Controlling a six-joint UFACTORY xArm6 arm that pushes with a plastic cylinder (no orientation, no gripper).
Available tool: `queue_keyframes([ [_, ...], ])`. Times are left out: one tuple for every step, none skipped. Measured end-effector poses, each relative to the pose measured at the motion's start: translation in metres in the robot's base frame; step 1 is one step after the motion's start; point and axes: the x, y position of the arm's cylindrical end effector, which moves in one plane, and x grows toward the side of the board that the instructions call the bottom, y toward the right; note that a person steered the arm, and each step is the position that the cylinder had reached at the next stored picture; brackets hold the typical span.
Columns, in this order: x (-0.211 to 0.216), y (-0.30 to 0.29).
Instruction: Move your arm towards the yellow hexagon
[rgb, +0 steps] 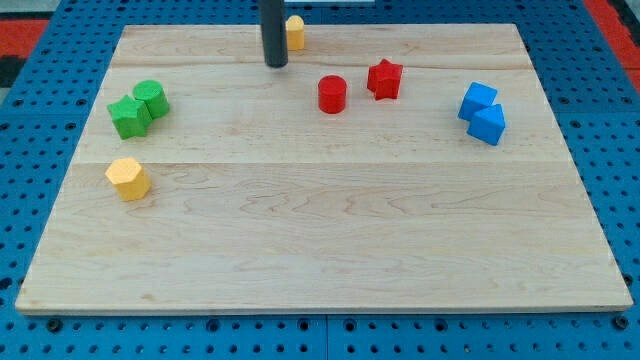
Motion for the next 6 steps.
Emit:
queue_keyframes([
  [0.067, -0.002],
  [0.160, -0.023],
  [0.248, -0.055],
  [0.289, -0.120],
  [0.282, -0.211],
  [0.238, -0.235],
])
